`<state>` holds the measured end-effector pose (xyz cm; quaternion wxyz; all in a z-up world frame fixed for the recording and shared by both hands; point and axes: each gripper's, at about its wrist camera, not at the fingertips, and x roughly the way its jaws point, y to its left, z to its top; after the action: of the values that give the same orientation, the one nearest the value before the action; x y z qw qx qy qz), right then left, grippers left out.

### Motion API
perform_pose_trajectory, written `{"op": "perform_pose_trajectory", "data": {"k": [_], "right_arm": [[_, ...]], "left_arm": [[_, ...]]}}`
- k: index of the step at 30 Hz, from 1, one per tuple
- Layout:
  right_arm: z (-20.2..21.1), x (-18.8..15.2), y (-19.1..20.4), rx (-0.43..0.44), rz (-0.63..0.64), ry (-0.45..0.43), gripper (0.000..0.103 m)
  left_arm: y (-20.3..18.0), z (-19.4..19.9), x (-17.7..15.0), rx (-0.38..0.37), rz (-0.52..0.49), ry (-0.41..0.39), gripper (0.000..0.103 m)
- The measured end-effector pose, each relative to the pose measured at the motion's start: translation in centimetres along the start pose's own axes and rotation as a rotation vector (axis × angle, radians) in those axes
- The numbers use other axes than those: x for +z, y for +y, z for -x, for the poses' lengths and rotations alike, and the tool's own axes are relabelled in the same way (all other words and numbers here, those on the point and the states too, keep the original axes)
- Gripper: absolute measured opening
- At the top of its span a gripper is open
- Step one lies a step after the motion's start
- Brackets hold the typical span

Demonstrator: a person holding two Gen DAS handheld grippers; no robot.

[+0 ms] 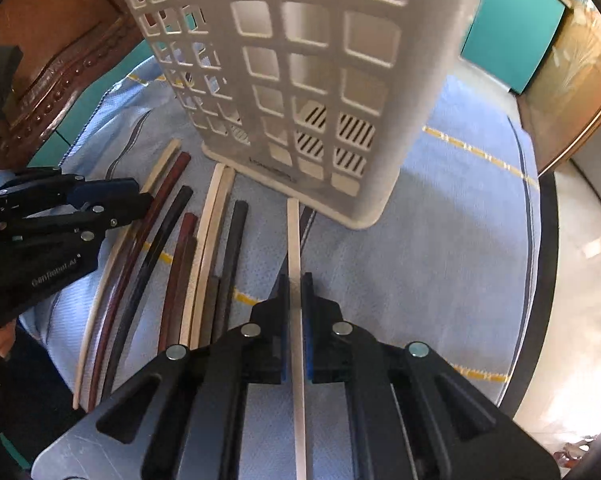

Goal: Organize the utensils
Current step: 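Lower the right tool onto a light wooden chopstick and close it while the left tool grasps another light chopstick, then carry the light chopstick into the basket and open the right tool while the left tool lifts its chopstick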

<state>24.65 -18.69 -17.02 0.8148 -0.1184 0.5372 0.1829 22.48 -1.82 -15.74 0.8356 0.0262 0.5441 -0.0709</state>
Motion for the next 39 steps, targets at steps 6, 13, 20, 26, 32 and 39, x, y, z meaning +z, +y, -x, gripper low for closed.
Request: {"op": "perform_pose_trajectory", "data": {"k": [6, 13, 20, 26, 32, 39], "right_arm": [[-0.2, -0.6, 1.1, 0.061, -0.012, -0.028, 0.006], [8.8, -3.2, -0.9, 0.157, -0.018, -0.235, 0.006], [19.9, -5.4, -3.7, 0.222, -0.036, -0.490, 0.006], [27.6, -2.0, -5.9, 0.319, -0.083, -0.695, 0.006], [31.9, 1.1, -10.3, 0.304, -0.234, -0.874, 0.006], [28.7, 1.2, -11.2, 0.237, -0.282, -0.839, 0.006]], "left_arm": [[-0.3, -0.1, 1.3, -0.005, 0.063, -0.001, 0.009], [-1.0, 6.2, -0.2, 0.000, 0.044, -0.177, 0.007], [-1.4, 17.8, -1.0, -0.110, 0.011, -0.460, 0.007], [-0.6, 26.1, 1.3, -0.146, 0.008, -0.669, 0.004], [-0.4, 31.9, 5.7, -0.162, 0.038, -0.798, 0.004], [-0.7, 26.5, 6.1, -0.157, 0.053, -0.654, 0.004]]}}
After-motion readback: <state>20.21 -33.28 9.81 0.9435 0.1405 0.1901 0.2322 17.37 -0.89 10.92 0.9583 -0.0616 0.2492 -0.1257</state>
